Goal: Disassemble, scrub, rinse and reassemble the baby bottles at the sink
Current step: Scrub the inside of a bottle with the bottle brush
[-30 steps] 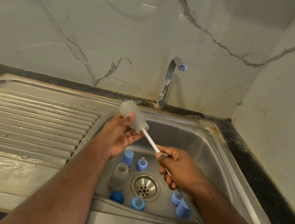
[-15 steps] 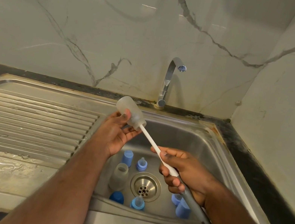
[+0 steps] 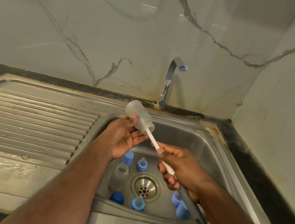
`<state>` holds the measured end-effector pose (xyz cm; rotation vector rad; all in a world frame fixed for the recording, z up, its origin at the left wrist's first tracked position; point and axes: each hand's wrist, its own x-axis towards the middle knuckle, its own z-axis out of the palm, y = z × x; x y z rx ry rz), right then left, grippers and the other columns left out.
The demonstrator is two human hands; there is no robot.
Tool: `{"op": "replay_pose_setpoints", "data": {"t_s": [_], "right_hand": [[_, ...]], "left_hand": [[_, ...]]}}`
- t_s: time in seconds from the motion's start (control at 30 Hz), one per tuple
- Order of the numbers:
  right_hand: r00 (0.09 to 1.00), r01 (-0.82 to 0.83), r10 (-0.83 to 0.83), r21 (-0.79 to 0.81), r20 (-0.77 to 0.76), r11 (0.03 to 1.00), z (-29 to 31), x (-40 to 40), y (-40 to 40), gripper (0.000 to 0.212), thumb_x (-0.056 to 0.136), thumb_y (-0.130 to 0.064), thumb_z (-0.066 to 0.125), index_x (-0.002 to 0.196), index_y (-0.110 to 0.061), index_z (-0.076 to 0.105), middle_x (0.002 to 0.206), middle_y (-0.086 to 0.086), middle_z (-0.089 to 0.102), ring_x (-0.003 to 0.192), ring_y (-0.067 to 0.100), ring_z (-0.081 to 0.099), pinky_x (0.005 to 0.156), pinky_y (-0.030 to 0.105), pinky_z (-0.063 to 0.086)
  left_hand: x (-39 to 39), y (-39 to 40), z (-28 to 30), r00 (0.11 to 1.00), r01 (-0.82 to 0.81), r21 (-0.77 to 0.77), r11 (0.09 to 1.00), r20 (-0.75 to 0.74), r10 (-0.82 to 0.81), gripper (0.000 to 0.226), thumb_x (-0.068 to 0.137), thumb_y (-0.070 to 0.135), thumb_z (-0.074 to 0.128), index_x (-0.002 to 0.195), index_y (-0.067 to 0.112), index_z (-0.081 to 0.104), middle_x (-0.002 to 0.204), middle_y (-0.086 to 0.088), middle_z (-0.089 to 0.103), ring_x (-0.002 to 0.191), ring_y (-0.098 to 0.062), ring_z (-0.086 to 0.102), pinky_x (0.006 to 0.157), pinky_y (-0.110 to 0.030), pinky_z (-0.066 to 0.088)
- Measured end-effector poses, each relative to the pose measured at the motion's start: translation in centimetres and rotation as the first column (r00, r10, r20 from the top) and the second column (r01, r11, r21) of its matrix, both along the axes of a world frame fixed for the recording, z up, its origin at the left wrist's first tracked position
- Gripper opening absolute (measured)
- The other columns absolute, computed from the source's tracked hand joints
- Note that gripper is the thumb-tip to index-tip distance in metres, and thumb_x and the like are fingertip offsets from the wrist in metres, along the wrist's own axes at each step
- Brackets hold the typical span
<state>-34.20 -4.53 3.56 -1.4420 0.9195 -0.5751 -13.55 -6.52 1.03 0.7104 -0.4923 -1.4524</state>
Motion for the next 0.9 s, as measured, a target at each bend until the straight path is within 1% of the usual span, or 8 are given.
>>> {"op": "replay_pose_setpoints", "data": {"t_s": [0.2,0.3,0.43,0.53,0.67,0.73,0.83,0.9], "right_hand": [[0.972,0.016,-0.067,-0.220,-0.226,0.975,-0.2,-0.4,-0.1,0.028,0.104,-0.027,0.050,0.118,-0.049,0.060,0.067,0.001,0.056,0.045,0.009,0.043,0.041,0.023,0.036],[0.993,0.064,-0.072,-0.089,-0.093,0.994,-0.1,-0.3,0.2,0.024,0.104,-0.024,0.051,0.114,-0.040,0.065,0.068,0.004,0.058,0.046,0.012,0.044,0.040,0.024,0.036],[0.996,-0.024,0.011,0.153,0.090,0.988,0.6,-0.6,0.3,0.026,0.104,-0.020,0.050,0.124,-0.030,0.064,0.069,0.008,0.058,0.046,0.012,0.041,0.037,0.020,0.035],[0.995,-0.036,0.032,-0.038,-0.100,0.999,0.4,-0.8,0.2,0.029,0.104,-0.022,0.051,0.127,-0.036,0.063,0.068,0.006,0.058,0.045,0.013,0.043,0.038,0.022,0.037],[0.947,-0.002,-0.089,-0.282,-0.310,0.959,-0.5,-0.7,-0.1,0.028,0.104,-0.029,0.051,0.123,-0.047,0.061,0.066,0.001,0.057,0.046,0.010,0.045,0.043,0.024,0.039],[0.961,0.036,-0.103,-0.255,-0.257,0.966,-0.5,-0.5,0.1,0.026,0.103,-0.027,0.052,0.120,-0.043,0.062,0.067,0.003,0.057,0.046,0.011,0.046,0.042,0.025,0.039],[0.997,0.073,-0.073,-0.009,-0.021,0.997,0.1,-0.1,0.6,0.024,0.104,-0.022,0.052,0.121,-0.035,0.063,0.068,0.006,0.058,0.046,0.013,0.045,0.039,0.023,0.037],[0.999,0.037,-0.039,0.067,0.026,0.997,0.2,-0.1,0.6,0.026,0.104,-0.022,0.052,0.125,-0.033,0.063,0.070,0.007,0.059,0.046,0.013,0.045,0.038,0.022,0.037]], "left_hand": [[0.4,-0.2,-0.1,0.998,-0.070,0.039,0.997,-0.003,0.070,0.046,0.099,0.022,0.060,0.138,0.000,0.047,0.124,-0.027,0.067,0.103,-0.037,0.073,0.075,-0.044,0.064],[0.7,-0.2,-0.1,0.995,-0.085,0.038,0.996,-0.040,0.087,0.049,0.099,0.024,0.061,0.140,0.002,0.044,0.122,-0.027,0.069,0.107,-0.038,0.071,0.081,-0.046,0.063],[0.4,0.1,0.1,0.999,-0.043,0.032,0.999,-0.010,0.043,0.048,0.099,0.025,0.061,0.138,0.000,0.047,0.123,-0.027,0.068,0.112,-0.037,0.070,0.081,-0.042,0.063],[0.4,0.1,0.0,0.999,-0.049,0.042,0.998,0.019,0.048,0.047,0.099,0.026,0.061,0.137,0.000,0.048,0.127,-0.027,0.066,0.112,-0.038,0.069,0.082,-0.042,0.063],[0.5,-0.1,-0.2,0.998,-0.059,0.062,0.996,0.037,0.057,0.044,0.101,0.025,0.060,0.137,0.002,0.048,0.128,-0.026,0.065,0.103,-0.035,0.073,0.080,-0.043,0.063],[0.6,-0.1,-0.2,0.998,-0.066,0.063,0.996,0.014,0.065,0.045,0.101,0.025,0.060,0.138,0.003,0.047,0.123,-0.026,0.068,0.104,-0.035,0.073,0.082,-0.044,0.063],[0.5,-0.2,-0.1,0.998,-0.057,0.061,0.997,0.004,0.057,0.046,0.101,0.026,0.060,0.138,0.003,0.046,0.120,-0.025,0.070,0.107,-0.036,0.072,0.082,-0.044,0.062],[0.5,-0.1,-0.1,0.999,-0.045,0.052,0.998,0.012,0.045,0.045,0.100,0.027,0.061,0.136,0.002,0.049,0.122,-0.025,0.070,0.107,-0.035,0.072,0.081,-0.042,0.063]]}}
